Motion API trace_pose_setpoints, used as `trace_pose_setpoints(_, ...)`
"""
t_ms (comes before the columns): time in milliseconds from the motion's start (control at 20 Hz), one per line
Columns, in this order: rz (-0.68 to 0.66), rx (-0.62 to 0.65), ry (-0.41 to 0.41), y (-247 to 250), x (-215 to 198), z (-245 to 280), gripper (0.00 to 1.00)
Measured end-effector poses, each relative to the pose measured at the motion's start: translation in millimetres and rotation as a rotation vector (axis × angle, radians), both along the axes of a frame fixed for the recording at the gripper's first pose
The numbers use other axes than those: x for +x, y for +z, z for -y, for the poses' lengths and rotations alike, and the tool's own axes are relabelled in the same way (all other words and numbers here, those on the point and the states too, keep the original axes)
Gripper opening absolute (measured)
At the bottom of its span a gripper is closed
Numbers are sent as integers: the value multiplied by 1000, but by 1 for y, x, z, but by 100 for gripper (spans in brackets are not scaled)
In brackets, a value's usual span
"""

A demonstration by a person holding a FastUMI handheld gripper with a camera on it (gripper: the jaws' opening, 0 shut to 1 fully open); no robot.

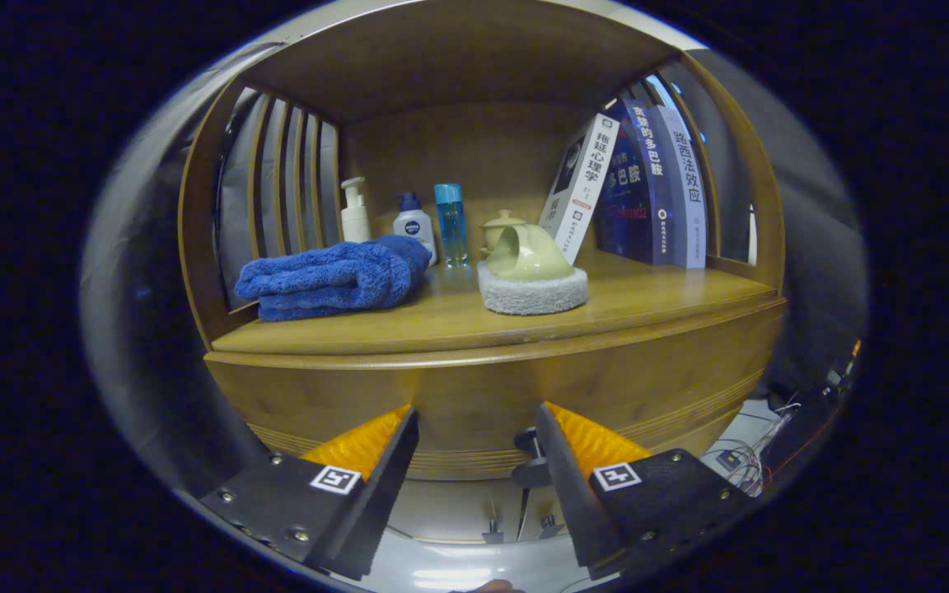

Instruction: Pull open the drawer, take out the items inside it, and place them on the countertop above the cabinet.

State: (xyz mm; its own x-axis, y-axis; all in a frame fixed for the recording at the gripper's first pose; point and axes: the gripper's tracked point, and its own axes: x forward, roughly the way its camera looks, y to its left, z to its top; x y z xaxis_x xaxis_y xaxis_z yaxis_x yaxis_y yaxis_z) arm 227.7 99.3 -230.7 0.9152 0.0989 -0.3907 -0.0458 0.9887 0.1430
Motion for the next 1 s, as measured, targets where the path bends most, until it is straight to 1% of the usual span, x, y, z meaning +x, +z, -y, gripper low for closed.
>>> trace_pose_setpoints(100,15,8,3,7,0,1,87)
trace_pose_setpoints(250,48,7,-15,24,-2,11,88)
trace_pose_setpoints(300,59,12,-19,21,-3,13,88)
trace_pose_setpoints(500,97,-10,-38,51,-14,32,88)
trace_pose_setpoints(600,131,-29,-56,76,-24,46,88)
trace_pose_setpoints(750,191,-57,-108,120,-41,75,87)
trace_pose_setpoints(900,240,-127,-171,161,-63,105,87)
trace_pose_setpoints(1000,259,-162,-193,190,-81,120,87)
